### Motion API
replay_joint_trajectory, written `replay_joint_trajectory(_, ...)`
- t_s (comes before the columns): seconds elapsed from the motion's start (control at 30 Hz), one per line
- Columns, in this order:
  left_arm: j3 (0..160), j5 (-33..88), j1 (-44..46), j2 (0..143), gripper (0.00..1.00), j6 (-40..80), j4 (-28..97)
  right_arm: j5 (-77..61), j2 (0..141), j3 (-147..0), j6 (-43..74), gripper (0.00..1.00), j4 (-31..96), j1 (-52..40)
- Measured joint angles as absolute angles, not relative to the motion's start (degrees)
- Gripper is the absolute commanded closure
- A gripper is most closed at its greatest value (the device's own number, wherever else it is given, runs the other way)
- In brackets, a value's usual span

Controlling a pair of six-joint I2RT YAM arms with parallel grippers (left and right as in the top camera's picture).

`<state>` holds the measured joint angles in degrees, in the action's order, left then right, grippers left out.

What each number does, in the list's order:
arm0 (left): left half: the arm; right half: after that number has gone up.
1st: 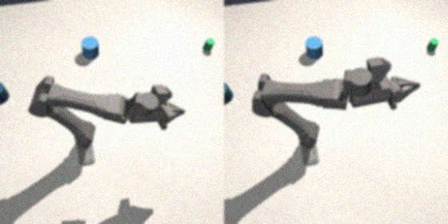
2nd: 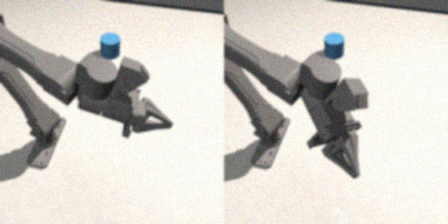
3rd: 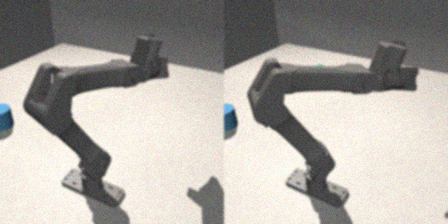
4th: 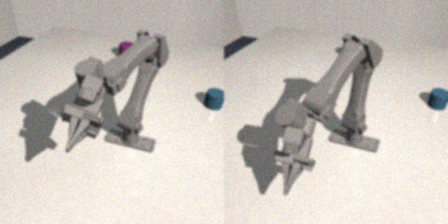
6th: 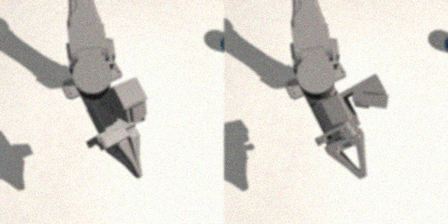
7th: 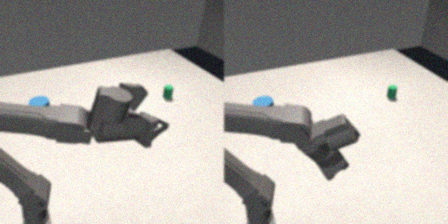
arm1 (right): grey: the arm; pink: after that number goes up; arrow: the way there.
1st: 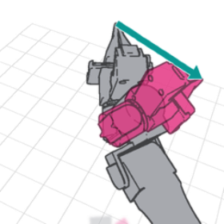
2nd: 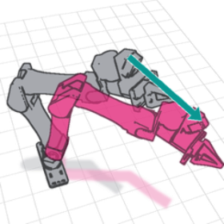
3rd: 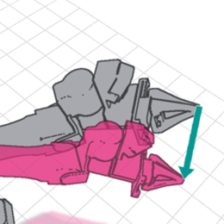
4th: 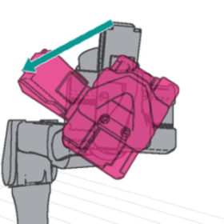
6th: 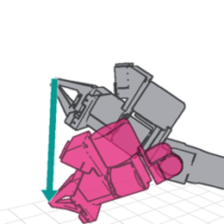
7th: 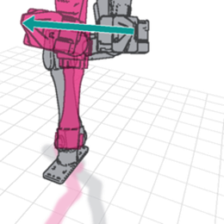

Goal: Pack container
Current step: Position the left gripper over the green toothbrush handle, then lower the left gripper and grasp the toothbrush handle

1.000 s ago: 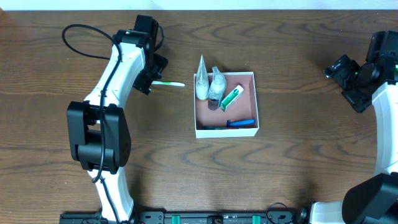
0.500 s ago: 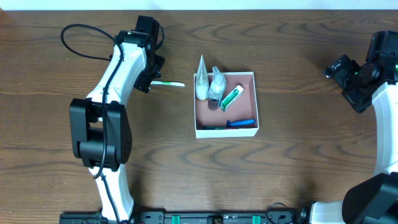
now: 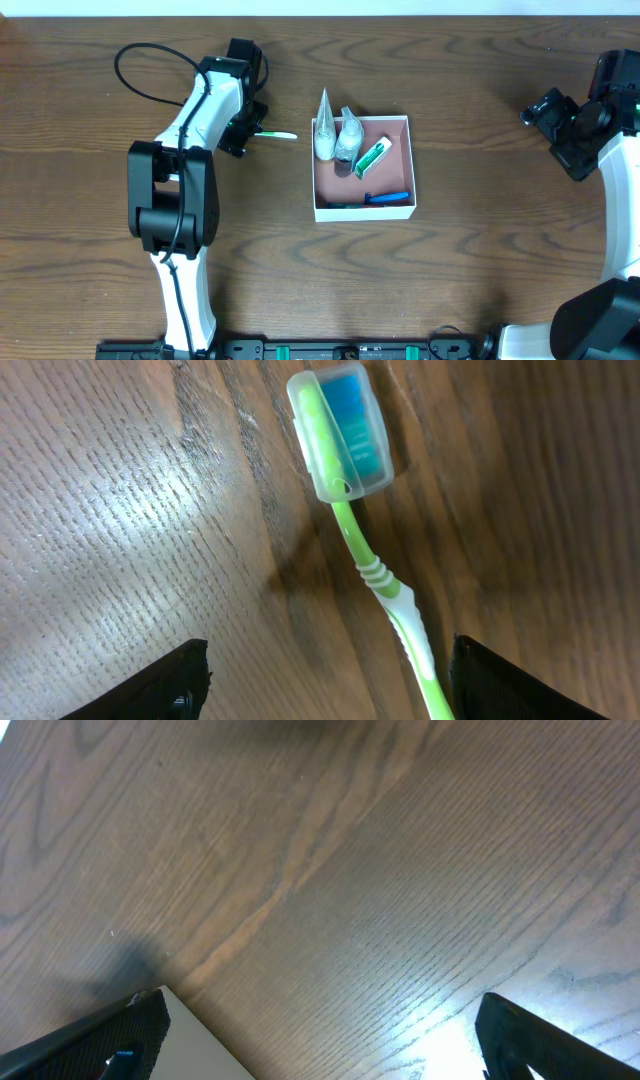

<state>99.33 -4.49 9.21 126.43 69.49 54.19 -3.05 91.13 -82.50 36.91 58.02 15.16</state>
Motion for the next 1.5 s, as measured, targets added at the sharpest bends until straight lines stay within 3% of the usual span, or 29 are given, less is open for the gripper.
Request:
replay_joint_trajectory(0.57,99.37,-0.16,9.23,129.6,0.27,69.14,54.13,-3.05,91.13,-82.5,36.91,0.01,58.02,15.16)
replay_joint_trajectory(1.0,99.68,1.85,9.47,129.6,0.27,66.94,65.06,-3.05,91.13,-82.5,36.91,0.01,58.02,15.16)
replay_joint_trajectory(1.37,99.68,2.83,10.66,129.67,0.75,57.56,62.08,-3.05,91.13,-82.5,36.91,0.01,58.02,15.16)
replay_joint_trajectory(1.5,99.63,2.81,10.72,129.67,0.87,56.58,60.66,-3.05,91.13,-82.5,36.91,0.01,58.02,15.16)
